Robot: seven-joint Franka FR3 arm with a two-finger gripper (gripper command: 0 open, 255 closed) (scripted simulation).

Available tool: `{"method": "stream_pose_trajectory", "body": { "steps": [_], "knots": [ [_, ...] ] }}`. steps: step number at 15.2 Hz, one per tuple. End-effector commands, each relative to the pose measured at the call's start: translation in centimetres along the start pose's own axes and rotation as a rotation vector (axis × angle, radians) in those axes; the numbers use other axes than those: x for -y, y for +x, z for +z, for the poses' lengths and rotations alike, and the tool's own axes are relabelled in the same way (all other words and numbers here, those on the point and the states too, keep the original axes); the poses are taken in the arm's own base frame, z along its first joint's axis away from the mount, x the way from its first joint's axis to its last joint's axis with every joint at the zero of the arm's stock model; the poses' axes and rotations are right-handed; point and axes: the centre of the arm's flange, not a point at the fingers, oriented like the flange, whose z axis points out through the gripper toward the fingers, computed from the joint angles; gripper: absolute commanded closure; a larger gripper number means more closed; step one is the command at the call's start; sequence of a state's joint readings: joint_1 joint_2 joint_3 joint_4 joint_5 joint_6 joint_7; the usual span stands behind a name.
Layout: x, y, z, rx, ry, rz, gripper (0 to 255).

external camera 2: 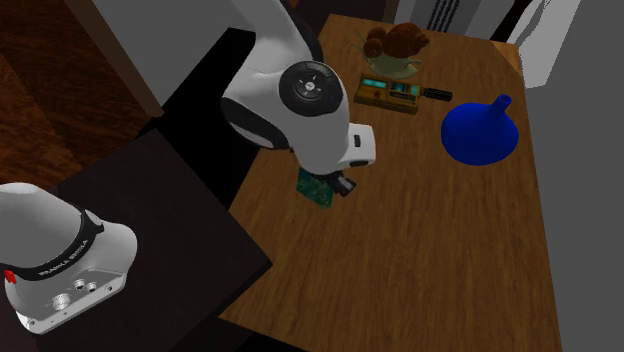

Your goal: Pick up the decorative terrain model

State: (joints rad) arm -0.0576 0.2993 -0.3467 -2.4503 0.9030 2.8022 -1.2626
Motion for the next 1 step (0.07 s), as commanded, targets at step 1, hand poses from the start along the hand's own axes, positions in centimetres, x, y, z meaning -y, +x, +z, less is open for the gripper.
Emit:
{"method": "stream_pose_trajectory", "body": {
  "steps": [1],
  "knots": [
    [0.00, 0.06, -0.24, 0.001, 0.000, 0.000, 255]
  ]
}}
